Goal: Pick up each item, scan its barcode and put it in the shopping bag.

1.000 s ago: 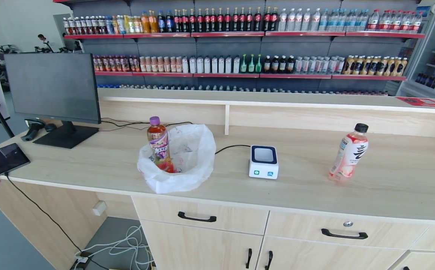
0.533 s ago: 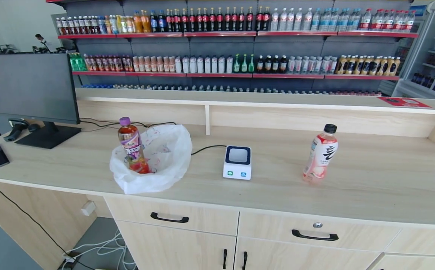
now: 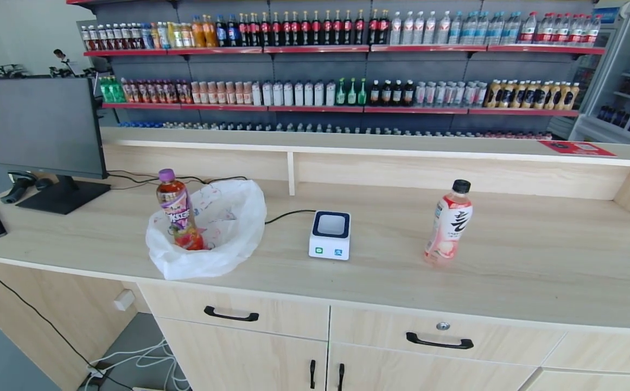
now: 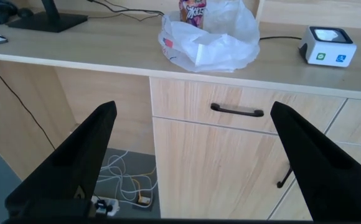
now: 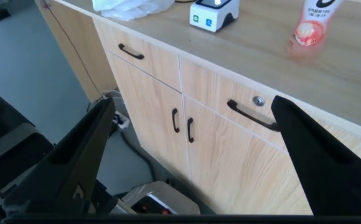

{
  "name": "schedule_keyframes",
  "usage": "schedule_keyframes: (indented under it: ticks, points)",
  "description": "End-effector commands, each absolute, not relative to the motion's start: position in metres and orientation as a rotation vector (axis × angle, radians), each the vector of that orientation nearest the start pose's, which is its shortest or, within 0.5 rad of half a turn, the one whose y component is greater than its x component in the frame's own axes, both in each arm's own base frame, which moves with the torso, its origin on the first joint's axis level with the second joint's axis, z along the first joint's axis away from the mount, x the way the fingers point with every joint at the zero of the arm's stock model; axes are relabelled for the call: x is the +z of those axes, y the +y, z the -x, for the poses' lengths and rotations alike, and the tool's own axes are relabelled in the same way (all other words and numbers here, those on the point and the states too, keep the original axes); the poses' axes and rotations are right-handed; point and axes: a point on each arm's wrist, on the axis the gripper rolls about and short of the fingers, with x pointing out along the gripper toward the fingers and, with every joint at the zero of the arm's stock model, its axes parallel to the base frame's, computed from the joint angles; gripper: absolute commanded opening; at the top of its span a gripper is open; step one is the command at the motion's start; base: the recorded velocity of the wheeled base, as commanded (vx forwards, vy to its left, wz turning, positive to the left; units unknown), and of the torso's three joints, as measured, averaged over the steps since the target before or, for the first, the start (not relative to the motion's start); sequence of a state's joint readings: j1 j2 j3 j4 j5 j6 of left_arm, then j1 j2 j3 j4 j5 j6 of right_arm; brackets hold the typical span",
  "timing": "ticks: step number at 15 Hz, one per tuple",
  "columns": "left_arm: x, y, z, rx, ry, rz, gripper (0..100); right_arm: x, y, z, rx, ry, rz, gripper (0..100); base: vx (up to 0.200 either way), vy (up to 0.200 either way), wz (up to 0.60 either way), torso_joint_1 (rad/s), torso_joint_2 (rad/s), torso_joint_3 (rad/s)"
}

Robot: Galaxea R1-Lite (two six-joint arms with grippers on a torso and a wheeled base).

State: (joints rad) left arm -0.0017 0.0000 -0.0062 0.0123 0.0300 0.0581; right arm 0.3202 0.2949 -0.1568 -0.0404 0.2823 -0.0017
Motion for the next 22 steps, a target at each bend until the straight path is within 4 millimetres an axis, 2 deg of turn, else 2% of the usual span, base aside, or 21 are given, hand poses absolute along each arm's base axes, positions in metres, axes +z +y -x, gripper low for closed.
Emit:
schedule_keyframes:
  ticks: [1,3,4,5,7,8,9,11,16,17,22]
  points:
    - [0.076,0.001,0.023,0.029,0.007,-0.058,100,0.152,0.009,-0.009,0.588,0.096,0.029,100,0.0,0.0,0.0,0.0,0.0,0.0]
    - [0.076,0.001,0.023,0.029,0.007,-0.058,100,0.178,0.015,-0.03,0.554,0.042,0.031,100,0.0,0.0,0.0,0.0,0.0,0.0]
    - [0.076,0.001,0.023,0.029,0.007,-0.058,100,0.184,0.017,-0.038,0.548,0.028,0.031,100,0.0,0.0,0.0,0.0,0.0,0.0]
    - [0.076,0.001,0.023,0.029,0.007,-0.058,100,0.2,0.023,-0.065,0.538,-0.016,0.032,100,0.0,0.0,0.0,0.0,0.0,0.0]
    - [0.076,0.001,0.023,0.029,0.007,-0.058,100,0.209,0.031,-0.103,0.516,-0.073,0.037,100,0.0,0.0,0.0,0.0,0.0,0.0]
    - [0.076,0.001,0.023,0.029,0.007,-0.058,100,0.21,0.033,-0.111,0.51,-0.087,0.045,100,0.0,0.0,0.0,0.0,0.0,0.0]
    - [0.076,0.001,0.023,0.029,0.007,-0.058,100,0.209,0.038,-0.135,0.509,-0.111,0.054,100,0.0,0.0,0.0,0.0,0.0,0.0]
    - [0.076,0.001,0.023,0.029,0.007,-0.058,100,0.206,0.043,-0.162,0.497,-0.144,0.058,100,0.0,0.0,0.0,0.0,0.0,0.0]
    - [0.076,0.001,0.023,0.029,0.007,-0.058,100,0.183,0.053,-0.212,0.48,-0.225,0.157,100,0.0,0.0,0.0,0.0,0.0,0.0]
    - [0.076,0.001,0.023,0.029,0.007,-0.058,100,0.176,0.05,-0.228,0.446,-0.256,0.178,100,0.0,0.0,0.0,0.0,0.0,0.0]
    - [0.076,0.001,0.023,0.029,0.007,-0.057,100,0.144,0.043,-0.255,0.412,-0.166,0.18,100,0.0,0.0,0.0,0.0,0.0,0.0]
